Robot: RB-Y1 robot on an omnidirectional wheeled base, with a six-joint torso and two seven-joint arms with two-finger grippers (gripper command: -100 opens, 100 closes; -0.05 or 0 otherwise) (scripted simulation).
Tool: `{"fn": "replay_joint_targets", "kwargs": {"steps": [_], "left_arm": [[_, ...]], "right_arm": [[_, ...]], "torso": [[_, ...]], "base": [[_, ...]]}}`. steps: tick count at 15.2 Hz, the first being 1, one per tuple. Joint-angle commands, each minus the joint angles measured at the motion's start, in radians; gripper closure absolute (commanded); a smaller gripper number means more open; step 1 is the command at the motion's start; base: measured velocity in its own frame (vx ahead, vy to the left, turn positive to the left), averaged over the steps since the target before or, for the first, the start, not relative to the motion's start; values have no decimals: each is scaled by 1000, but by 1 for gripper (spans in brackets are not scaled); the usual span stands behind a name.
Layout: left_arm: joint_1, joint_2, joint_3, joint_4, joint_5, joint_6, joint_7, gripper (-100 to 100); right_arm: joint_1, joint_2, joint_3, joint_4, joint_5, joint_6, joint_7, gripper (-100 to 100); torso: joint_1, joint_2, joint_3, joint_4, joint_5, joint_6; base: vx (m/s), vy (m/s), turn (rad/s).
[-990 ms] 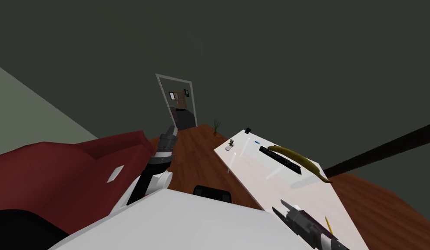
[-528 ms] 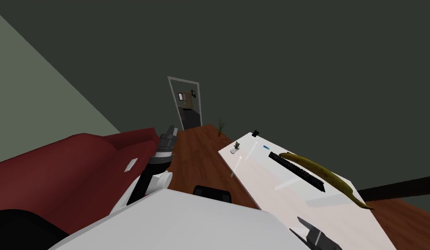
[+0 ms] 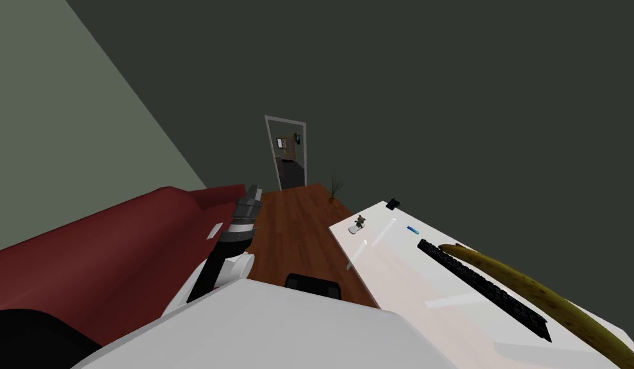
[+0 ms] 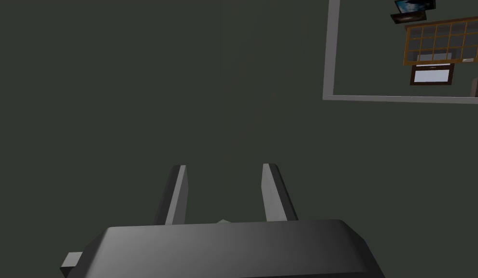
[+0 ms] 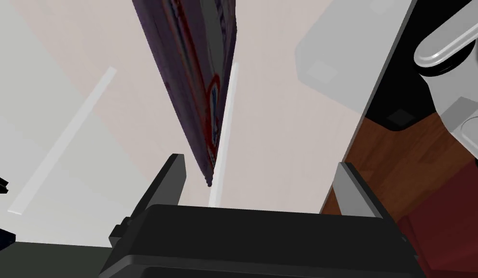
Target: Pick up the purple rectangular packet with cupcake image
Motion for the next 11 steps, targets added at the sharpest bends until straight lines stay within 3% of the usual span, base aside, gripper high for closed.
{"fn": "replay_joint_targets", "kwargs": {"steps": [1, 5, 7, 11], "left_arm": [[0, 0, 0, 0, 0, 0, 0, 0], [0, 0, 0, 0, 0, 0, 0, 0], [0, 0, 0, 0, 0, 0, 0, 0], [0, 0, 0, 0, 0, 0, 0, 0]], "right_arm": [[12, -22, 4, 47, 32, -10, 10, -100], [30, -56, 11, 129, 85, -33, 30, -100], [20, -54, 10, 123, 75, -36, 25, -100], [78, 24, -90, 114, 146, -43, 65, -100]], "torso": [[0, 0, 0, 0, 0, 0], [0, 2, 1, 1, 0, 0], [-1, 3, 2, 1, 0, 0], [-2, -1, 0, 0, -1, 0]], "base": [[14, -7, 126], [-2, -12, 136], [-8, -17, 65], [61, -32, 46]]}}
